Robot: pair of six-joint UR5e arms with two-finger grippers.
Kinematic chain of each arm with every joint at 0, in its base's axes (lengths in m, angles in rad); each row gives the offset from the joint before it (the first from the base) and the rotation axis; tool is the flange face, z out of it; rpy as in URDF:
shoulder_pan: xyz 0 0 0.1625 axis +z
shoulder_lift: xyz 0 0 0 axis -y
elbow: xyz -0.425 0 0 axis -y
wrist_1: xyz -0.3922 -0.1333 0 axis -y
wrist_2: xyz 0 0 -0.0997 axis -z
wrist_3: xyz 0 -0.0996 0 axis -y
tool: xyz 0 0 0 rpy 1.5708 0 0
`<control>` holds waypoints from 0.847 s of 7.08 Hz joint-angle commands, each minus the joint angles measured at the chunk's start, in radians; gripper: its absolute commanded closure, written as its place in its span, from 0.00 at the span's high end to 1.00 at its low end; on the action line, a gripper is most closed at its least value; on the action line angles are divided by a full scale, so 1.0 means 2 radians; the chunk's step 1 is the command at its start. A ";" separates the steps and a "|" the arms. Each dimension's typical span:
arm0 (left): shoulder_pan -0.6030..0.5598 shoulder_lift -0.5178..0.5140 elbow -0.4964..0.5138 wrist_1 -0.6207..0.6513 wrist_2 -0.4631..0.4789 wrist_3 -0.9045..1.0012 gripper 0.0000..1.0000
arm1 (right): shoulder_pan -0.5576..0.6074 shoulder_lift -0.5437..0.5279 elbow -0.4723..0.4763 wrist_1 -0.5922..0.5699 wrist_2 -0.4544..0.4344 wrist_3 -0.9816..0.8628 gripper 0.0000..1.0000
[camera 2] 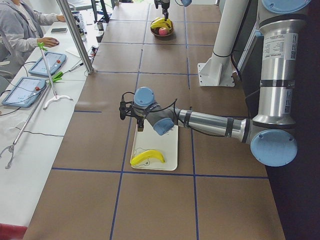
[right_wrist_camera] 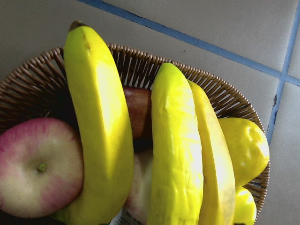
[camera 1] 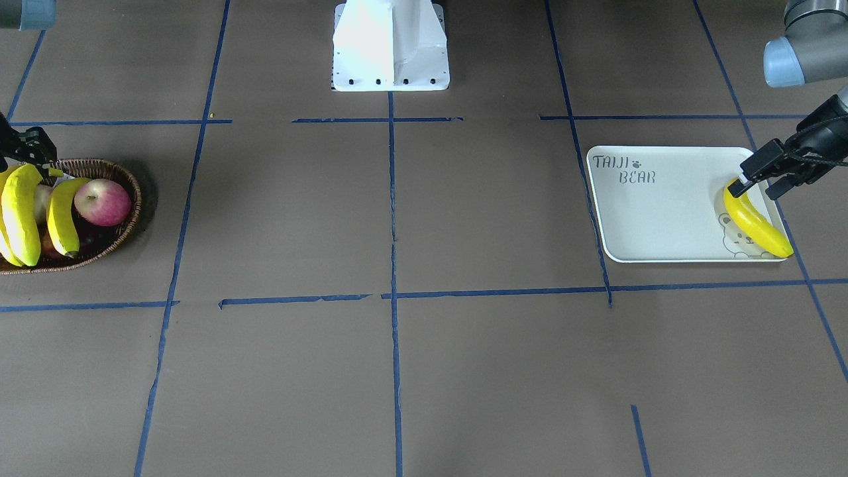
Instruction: Transfer all bananas from basket to plate
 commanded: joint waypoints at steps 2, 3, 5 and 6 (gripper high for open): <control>0.000 0.001 -0.001 0.000 0.000 0.001 1.00 | -0.011 -0.003 -0.009 0.000 -0.001 0.002 0.87; 0.000 0.001 -0.001 0.000 0.000 0.001 1.00 | -0.011 -0.004 -0.009 -0.001 -0.002 0.002 0.87; 0.000 0.001 -0.001 0.000 0.000 0.001 1.00 | -0.018 -0.004 -0.017 -0.004 -0.003 0.002 0.81; 0.000 0.001 -0.001 0.000 0.000 0.001 1.00 | -0.023 -0.003 -0.022 -0.004 -0.004 0.002 0.77</control>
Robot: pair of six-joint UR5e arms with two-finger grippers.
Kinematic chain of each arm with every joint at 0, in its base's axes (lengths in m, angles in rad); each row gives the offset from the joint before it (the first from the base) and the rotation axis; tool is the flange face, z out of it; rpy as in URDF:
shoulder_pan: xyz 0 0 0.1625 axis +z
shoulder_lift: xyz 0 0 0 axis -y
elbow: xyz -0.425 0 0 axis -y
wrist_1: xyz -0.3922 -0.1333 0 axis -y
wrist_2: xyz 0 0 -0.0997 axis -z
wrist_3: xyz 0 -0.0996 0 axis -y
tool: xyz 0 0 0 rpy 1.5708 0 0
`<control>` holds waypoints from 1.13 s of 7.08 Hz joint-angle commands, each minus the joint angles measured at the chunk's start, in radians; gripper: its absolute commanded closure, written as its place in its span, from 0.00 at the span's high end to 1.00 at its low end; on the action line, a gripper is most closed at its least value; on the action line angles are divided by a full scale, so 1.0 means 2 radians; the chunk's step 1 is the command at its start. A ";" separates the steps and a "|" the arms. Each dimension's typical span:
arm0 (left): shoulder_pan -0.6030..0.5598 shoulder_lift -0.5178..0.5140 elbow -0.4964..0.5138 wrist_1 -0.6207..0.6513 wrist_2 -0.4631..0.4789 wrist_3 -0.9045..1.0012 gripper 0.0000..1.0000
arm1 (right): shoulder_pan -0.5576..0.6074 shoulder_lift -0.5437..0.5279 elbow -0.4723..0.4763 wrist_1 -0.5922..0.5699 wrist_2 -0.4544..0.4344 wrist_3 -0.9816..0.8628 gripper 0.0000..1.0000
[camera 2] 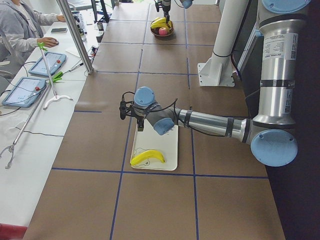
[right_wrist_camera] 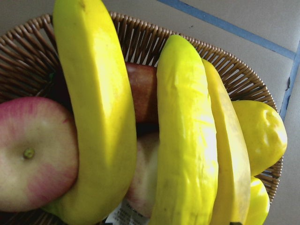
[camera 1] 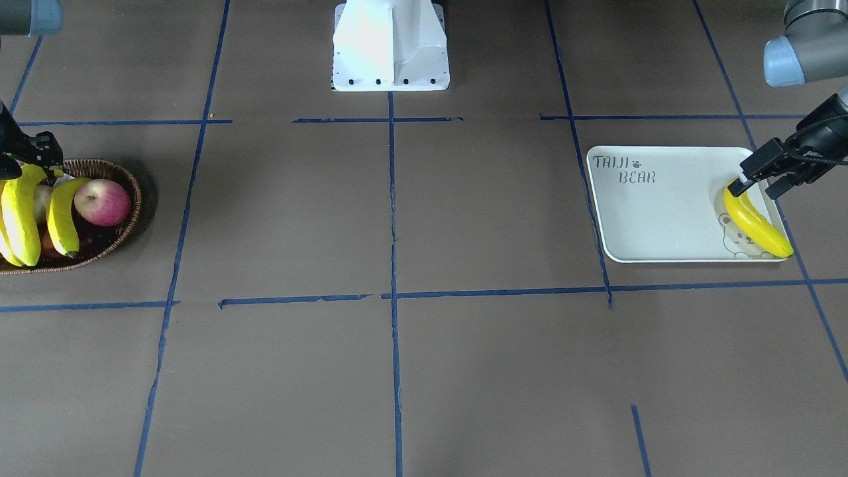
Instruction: Transfer all bananas from basket to plate
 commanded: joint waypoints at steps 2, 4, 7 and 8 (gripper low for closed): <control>0.000 0.001 0.000 0.000 0.000 0.001 1.00 | -0.009 0.006 -0.008 -0.001 0.000 0.000 0.56; 0.000 0.002 0.000 0.000 0.000 0.001 1.00 | -0.009 0.007 -0.007 -0.001 0.001 -0.001 0.16; 0.003 0.002 0.000 0.000 0.001 0.001 1.00 | -0.006 0.006 0.003 -0.002 0.004 -0.005 0.00; 0.003 0.002 0.000 0.000 0.001 0.001 1.00 | -0.003 0.001 0.022 -0.006 0.008 -0.005 0.00</control>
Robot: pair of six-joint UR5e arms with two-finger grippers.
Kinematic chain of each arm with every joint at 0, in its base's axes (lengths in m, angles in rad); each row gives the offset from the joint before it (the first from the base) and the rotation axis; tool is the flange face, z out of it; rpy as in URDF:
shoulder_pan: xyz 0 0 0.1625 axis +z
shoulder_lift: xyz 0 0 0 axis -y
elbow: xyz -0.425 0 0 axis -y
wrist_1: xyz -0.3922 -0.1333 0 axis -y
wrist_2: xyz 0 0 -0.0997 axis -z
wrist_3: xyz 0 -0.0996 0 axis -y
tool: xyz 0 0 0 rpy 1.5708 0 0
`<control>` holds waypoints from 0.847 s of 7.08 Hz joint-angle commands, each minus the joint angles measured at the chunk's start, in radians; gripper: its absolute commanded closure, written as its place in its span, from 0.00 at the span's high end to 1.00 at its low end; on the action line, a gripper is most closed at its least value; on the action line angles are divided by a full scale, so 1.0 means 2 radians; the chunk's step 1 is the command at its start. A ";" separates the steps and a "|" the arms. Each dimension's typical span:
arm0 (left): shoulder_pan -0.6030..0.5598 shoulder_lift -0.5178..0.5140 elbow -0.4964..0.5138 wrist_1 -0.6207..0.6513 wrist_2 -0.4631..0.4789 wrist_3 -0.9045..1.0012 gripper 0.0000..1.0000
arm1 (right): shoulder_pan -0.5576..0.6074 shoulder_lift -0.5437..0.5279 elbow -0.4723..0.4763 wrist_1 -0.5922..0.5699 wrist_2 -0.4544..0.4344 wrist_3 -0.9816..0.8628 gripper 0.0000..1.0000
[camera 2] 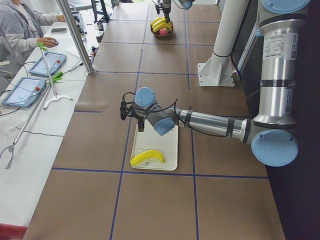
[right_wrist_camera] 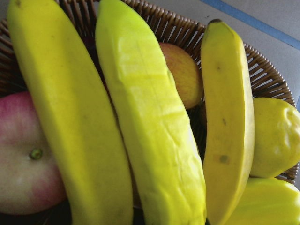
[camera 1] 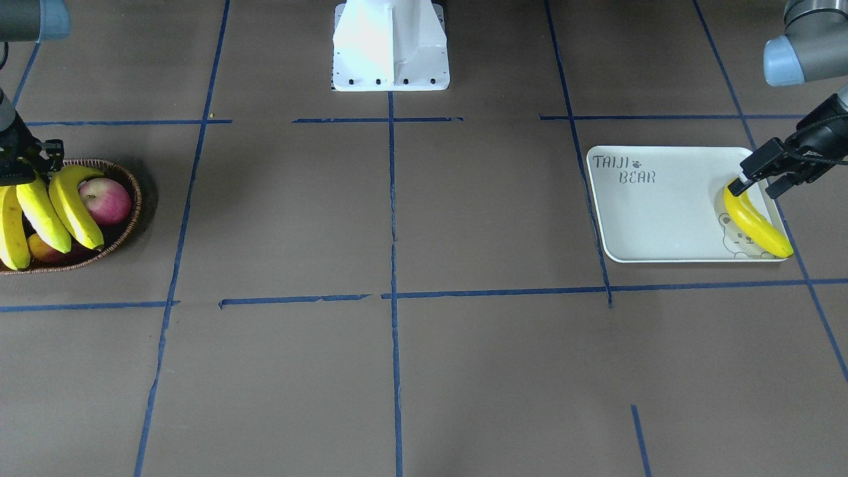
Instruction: Transfer all bananas from basket to plate
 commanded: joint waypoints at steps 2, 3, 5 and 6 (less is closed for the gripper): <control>0.001 0.000 0.000 0.000 0.000 -0.001 1.00 | 0.017 0.003 0.079 -0.085 0.005 0.000 0.00; 0.001 0.001 0.000 0.000 0.000 0.000 1.00 | 0.018 0.010 0.106 -0.122 0.005 0.000 0.00; 0.001 0.000 -0.001 0.000 -0.001 -0.002 1.00 | 0.018 0.075 0.110 -0.172 0.011 0.004 0.00; 0.001 -0.003 -0.001 -0.001 -0.001 -0.003 1.00 | 0.018 0.115 0.105 -0.179 0.037 0.006 0.00</control>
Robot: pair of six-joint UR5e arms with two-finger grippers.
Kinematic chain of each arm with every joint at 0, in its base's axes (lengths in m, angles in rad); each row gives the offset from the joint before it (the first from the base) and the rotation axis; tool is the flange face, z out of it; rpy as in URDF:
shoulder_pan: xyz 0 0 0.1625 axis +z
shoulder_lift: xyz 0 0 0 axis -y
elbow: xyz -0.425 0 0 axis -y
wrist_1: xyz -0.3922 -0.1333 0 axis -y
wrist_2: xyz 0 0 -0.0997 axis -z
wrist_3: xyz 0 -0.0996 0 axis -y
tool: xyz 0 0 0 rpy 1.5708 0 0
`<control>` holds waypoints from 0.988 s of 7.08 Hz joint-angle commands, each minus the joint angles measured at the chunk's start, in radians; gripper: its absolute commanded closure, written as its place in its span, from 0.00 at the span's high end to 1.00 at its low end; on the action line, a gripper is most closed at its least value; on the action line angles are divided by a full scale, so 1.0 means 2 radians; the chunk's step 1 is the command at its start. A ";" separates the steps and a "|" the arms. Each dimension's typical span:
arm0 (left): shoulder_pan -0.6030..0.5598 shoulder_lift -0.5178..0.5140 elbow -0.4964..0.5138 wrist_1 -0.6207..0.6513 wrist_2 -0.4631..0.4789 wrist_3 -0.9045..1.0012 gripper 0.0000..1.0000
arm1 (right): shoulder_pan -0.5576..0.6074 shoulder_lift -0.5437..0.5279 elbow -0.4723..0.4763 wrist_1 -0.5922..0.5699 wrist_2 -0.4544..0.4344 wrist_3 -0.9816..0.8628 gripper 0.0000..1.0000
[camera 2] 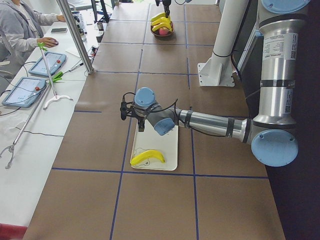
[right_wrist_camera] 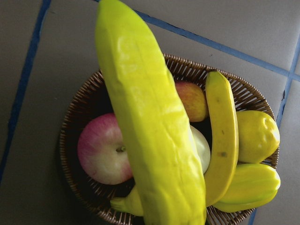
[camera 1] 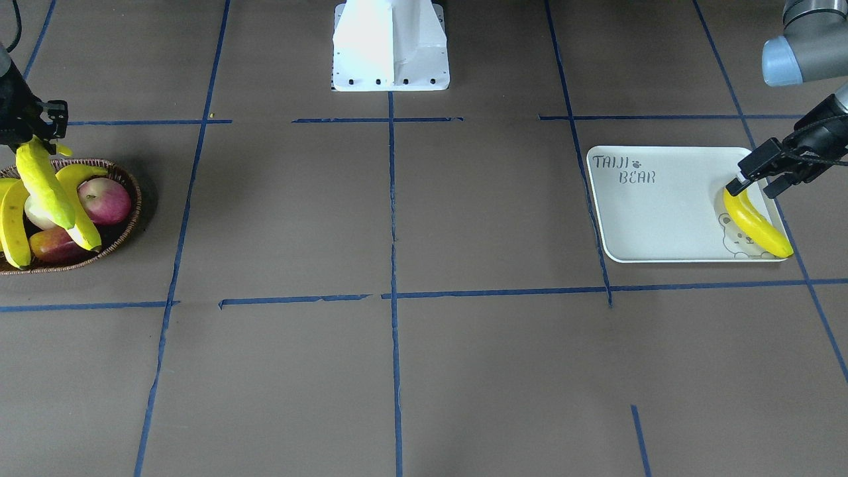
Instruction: Transfer all bananas from basket to plate
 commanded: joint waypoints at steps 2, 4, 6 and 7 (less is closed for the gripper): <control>0.008 -0.028 -0.003 0.000 -0.003 -0.002 1.00 | -0.005 0.121 -0.020 -0.013 0.070 0.043 0.00; 0.008 -0.061 -0.003 -0.001 -0.005 -0.056 1.00 | -0.048 0.202 -0.030 -0.012 0.071 0.152 0.01; 0.011 -0.098 -0.011 -0.001 -0.006 -0.145 1.00 | -0.090 0.265 -0.086 0.055 0.068 0.228 0.00; 0.020 -0.117 -0.019 0.000 -0.006 -0.196 1.00 | -0.117 0.266 -0.113 0.149 0.064 0.305 0.00</control>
